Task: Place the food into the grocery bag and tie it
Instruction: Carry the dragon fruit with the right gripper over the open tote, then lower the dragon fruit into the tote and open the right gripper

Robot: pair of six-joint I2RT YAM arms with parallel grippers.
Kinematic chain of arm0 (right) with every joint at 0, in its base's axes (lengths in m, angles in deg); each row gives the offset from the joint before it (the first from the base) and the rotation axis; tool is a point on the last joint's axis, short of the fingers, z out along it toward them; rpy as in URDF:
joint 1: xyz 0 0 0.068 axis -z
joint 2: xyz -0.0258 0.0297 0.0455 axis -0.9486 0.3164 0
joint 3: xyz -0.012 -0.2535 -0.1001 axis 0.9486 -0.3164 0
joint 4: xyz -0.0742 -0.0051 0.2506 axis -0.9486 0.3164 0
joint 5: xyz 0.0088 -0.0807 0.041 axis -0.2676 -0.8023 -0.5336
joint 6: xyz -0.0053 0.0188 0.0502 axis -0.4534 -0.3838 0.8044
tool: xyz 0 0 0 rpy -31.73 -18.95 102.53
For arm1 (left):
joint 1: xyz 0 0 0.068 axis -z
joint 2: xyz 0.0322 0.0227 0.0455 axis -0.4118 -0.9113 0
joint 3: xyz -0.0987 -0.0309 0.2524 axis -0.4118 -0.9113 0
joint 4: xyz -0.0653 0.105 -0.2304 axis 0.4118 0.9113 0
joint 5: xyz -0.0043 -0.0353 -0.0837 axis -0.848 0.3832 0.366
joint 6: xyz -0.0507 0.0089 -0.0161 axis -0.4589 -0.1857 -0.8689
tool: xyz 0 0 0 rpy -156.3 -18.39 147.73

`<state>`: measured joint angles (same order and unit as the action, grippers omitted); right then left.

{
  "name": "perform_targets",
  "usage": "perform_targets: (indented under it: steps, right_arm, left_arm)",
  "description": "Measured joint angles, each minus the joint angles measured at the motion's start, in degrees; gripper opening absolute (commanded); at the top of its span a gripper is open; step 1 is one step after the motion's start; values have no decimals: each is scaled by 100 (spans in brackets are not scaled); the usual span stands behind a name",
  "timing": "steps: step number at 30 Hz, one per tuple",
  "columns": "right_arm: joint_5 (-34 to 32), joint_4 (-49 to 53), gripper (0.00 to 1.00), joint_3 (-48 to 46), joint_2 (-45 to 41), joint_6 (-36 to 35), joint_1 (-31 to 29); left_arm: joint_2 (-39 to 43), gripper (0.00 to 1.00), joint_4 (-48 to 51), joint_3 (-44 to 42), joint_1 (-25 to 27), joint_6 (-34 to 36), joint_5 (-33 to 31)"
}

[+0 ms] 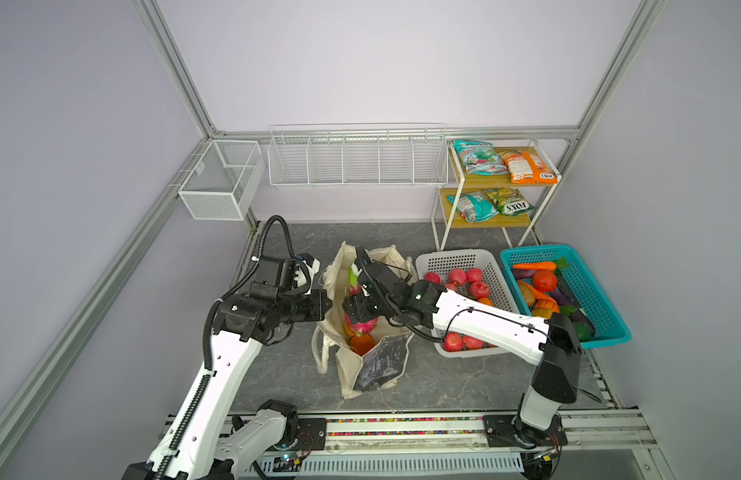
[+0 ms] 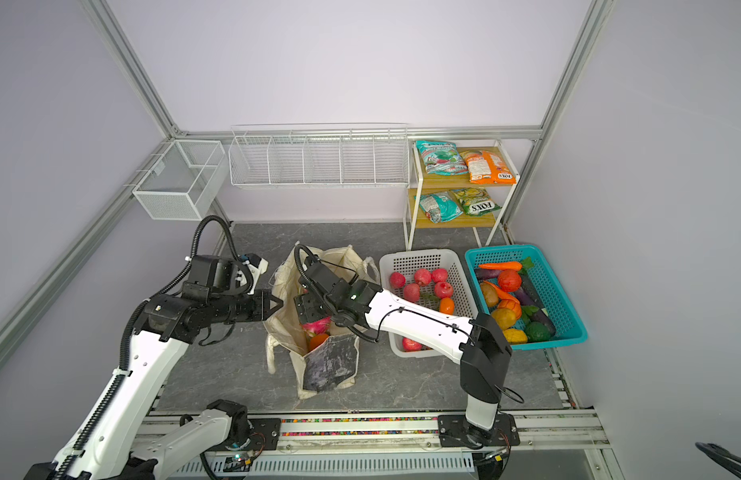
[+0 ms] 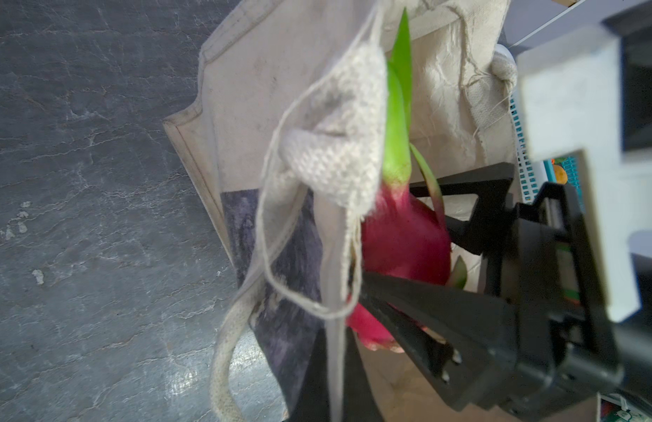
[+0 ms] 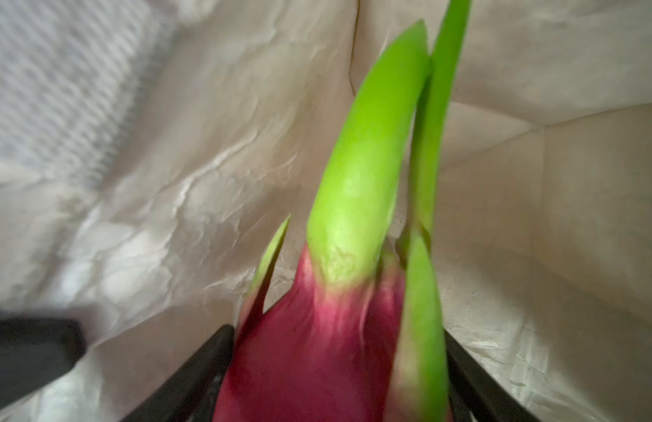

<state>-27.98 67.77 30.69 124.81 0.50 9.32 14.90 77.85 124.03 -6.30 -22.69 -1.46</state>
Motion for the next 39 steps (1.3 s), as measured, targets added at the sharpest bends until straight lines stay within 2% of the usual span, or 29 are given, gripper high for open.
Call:
perform_targets:
  steps: [11,29,31,34,35,39]
  right_arm:
    - [291,-111,84,0,516,2,-35]
    - [358,-133,96,181,1154,20,-103]
    - [337,-127,100,181,1180,24,-103]
    - [291,-114,93,181,1189,17,-103]
    - [271,-116,88,181,1189,13,-103]
    - [192,-107,88,181,1187,20,-103]
  left_arm:
    - [28,0,9,0,0,-28,-9]
    - [109,0,72,2,0,15,-175]
    - [109,0,74,7,0,13,-175]
    - [109,0,81,17,0,13,-175]
    - [109,0,83,24,0,13,-175]
    - [109,0,96,33,0,13,-175]
